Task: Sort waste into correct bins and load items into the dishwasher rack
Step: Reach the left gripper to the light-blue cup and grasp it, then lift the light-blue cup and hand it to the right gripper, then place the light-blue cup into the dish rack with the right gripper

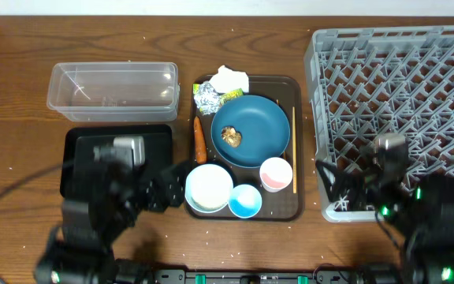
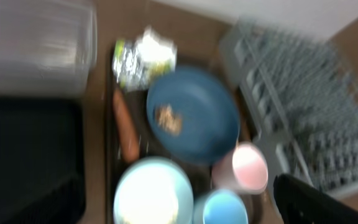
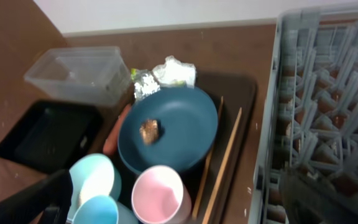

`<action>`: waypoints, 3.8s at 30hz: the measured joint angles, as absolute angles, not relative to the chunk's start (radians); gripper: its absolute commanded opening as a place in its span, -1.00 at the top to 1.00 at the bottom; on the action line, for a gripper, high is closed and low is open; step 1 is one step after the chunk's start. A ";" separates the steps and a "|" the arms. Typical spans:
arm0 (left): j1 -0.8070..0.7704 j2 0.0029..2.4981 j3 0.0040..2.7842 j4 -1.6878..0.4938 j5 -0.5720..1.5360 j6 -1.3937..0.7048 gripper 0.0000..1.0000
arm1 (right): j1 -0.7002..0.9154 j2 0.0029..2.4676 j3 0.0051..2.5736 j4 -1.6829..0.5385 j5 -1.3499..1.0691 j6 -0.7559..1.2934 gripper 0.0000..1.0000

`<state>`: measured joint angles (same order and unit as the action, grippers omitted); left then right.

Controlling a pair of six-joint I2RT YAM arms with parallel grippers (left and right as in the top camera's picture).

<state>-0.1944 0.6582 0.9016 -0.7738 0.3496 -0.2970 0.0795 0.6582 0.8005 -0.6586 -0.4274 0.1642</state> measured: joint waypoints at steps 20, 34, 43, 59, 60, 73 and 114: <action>-0.590 1.333 1.110 -1.060 0.335 -0.305 -0.55 | -0.047 1.137 1.031 -0.873 -0.359 0.261 -0.98; -0.842 1.548 1.108 -0.897 0.046 -0.312 0.00 | -0.076 1.144 1.031 -0.920 -0.342 0.281 -0.98; -0.842 1.652 1.107 -0.890 0.033 -0.315 0.87 | -0.076 1.144 1.031 -0.932 -0.342 0.281 -0.99; -0.611 1.203 1.166 -0.966 0.136 -0.311 0.87 | -0.076 1.144 1.031 -0.921 -0.410 0.269 -0.68; -0.576 1.176 1.168 -0.948 0.172 -0.308 0.88 | -0.076 1.144 1.031 -0.916 -0.430 0.258 -0.62; -0.304 1.199 1.171 -0.624 1.024 -0.296 0.88 | 0.071 1.144 1.032 -0.630 -1.160 0.042 -0.65; -0.297 1.225 1.169 -0.414 1.251 -0.340 -0.31 | -0.539 1.100 1.035 -0.888 -0.373 0.286 -0.10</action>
